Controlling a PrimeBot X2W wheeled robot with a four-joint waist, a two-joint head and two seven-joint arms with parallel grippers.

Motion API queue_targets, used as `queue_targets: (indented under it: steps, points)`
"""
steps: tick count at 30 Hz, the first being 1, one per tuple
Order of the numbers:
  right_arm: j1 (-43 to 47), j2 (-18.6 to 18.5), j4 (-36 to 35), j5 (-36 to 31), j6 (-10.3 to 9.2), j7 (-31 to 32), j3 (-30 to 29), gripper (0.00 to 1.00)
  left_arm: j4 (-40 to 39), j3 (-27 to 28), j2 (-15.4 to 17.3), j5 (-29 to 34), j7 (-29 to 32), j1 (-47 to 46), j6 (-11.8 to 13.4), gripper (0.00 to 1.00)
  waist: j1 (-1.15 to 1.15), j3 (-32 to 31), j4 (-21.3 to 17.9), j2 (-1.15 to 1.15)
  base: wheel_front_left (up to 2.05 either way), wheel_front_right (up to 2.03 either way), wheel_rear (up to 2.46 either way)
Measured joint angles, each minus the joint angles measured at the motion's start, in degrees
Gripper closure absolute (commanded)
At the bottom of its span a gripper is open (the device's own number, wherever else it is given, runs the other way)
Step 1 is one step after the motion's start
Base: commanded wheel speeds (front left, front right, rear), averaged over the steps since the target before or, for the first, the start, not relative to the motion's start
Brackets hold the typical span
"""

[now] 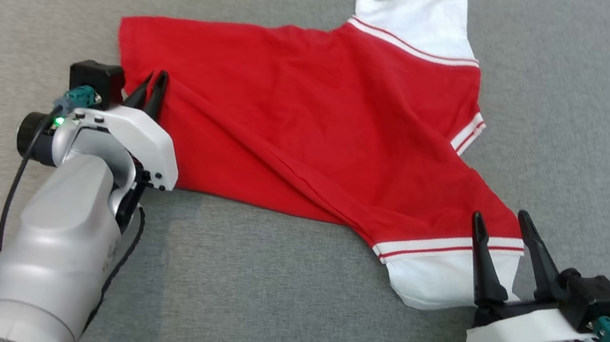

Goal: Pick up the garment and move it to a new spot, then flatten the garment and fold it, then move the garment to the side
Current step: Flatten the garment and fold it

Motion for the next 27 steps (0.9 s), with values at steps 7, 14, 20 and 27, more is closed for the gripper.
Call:
queue_targets:
  steps: [7, 14, 20, 27]
  points:
    - [2.5, 0.0, 1.5, 0.1, 0.0, 0.0, -1.3, 0.0, -11.7, -1.0, -0.3, -0.1, -1.4, 9.3, 0.5, 1.0, 0.0, -5.0, 3.3, 0.0, 0.0, 0.0, 0.0]
    - [6.0, 0.0, 3.6, 0.8, 0.0, 0.0, -2.2, 0.0, -28.2, -1.7, -0.5, -0.1, -1.5, 25.3, 0.9, 1.0, 0.0, -11.1, 6.7, 0.0, 0.0, 0.0, 0.0]
    - [9.4, 0.0, 4.2, 1.5, 0.0, 0.0, -2.9, 0.0, -34.6, -2.4, -0.7, -0.7, -1.5, 36.8, 0.9, 1.0, 0.0, -16.2, 8.8, 0.0, 0.0, 0.0, 0.0]
    - [11.1, 0.0, 4.6, 1.2, 0.0, 0.0, -3.1, 0.0, -33.6, 0.4, 0.2, -0.6, -1.5, 44.4, 3.3, 0.0, 0.0, -18.6, 9.8, 0.0, 0.0, 0.0, 0.0]
